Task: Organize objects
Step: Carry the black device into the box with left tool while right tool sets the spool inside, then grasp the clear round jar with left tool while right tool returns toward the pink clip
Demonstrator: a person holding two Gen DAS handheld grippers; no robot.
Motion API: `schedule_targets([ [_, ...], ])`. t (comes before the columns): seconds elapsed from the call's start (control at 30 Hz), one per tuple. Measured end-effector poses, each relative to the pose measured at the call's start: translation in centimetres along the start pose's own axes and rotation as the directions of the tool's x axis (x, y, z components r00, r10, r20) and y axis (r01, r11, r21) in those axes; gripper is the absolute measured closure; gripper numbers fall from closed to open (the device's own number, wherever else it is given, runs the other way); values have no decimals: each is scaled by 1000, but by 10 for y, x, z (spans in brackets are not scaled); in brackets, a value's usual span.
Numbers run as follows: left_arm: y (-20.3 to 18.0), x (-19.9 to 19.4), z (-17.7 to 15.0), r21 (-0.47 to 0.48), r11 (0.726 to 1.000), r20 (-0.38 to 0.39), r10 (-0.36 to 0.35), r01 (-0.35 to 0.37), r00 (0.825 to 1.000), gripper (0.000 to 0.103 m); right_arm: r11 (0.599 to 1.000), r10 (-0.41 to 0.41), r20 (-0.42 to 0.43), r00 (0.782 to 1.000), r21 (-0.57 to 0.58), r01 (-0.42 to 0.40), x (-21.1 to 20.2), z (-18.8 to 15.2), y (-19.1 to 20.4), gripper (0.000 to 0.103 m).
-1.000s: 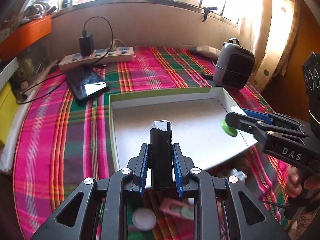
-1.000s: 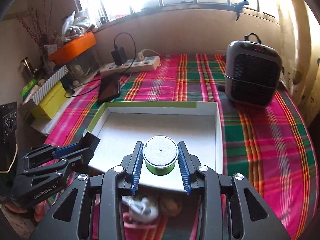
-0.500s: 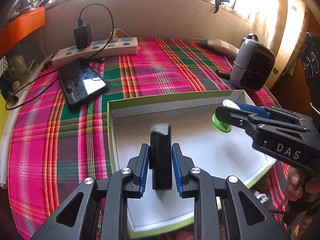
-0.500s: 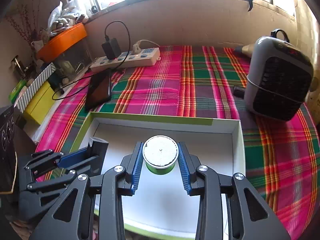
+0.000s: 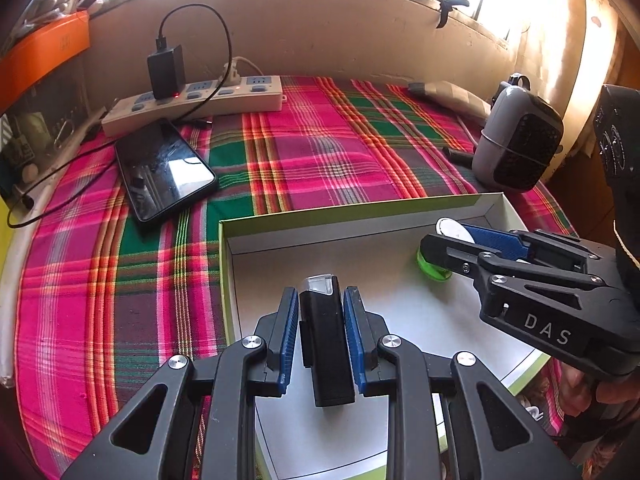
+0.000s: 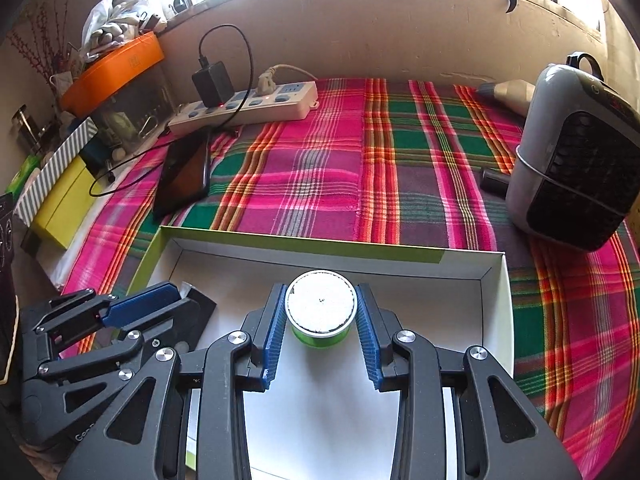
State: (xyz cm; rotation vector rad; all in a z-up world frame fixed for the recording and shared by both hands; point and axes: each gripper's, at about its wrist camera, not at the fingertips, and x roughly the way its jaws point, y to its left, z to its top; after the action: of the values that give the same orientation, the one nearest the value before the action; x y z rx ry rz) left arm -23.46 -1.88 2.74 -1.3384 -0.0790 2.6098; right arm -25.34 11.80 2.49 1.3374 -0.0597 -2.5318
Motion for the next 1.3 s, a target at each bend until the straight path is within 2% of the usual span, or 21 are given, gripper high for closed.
schedule_targets([
  [0.3, 1, 1, -2, -9, 1000, -9, 2, -2, 1000, 82, 1000, 0, -2, 1000, 0, 0, 4, -3, 0, 67],
  [0.43, 0, 0, -3, -9, 1000, -4, 3, -3, 1000, 82, 1000, -18, 9, 1000, -8, 18, 2, -5, 2, 53],
  [0.93, -4, -25, -14, -2, 1000, 25, 17, -17, 1000, 81, 1000, -18, 41, 999, 22, 17, -16, -17, 0, 52],
  [1.3, -1, -62, -36, -18, 1000, 81, 10, -9, 997, 81, 1000, -16, 117, 993, 26, 13, -53, -37, -1, 52],
])
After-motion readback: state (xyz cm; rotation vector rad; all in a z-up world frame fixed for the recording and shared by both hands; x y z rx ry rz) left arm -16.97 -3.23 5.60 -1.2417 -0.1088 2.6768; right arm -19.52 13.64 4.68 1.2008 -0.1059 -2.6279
